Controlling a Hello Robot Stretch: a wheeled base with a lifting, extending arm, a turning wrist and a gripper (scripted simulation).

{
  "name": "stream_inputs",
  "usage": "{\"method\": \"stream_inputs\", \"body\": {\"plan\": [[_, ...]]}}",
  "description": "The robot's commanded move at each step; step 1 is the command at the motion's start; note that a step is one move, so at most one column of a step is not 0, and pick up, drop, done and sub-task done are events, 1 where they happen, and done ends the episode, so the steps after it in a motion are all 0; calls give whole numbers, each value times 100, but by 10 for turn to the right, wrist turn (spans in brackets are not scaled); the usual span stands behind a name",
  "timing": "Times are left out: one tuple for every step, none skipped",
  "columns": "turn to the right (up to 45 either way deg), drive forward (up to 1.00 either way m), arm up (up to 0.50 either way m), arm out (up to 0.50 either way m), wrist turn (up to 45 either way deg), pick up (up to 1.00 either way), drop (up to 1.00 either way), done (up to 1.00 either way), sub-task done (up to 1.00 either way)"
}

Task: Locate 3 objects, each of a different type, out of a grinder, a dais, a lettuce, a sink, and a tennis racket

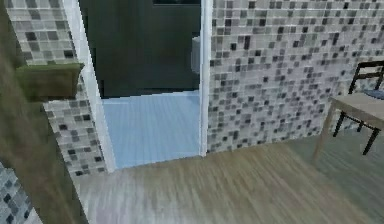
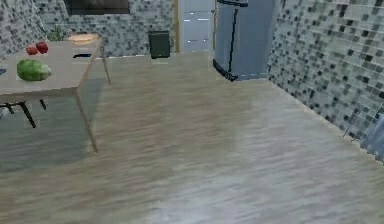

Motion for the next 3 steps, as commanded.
{"method": "stream_inputs", "body": {"plan": [[30, 0, 0, 0, 0, 0, 0, 0, 0], [0, 55, 0, 0, 0, 0, 0, 0, 0], [0, 35, 0, 0, 0, 0, 0, 0, 0]]}}
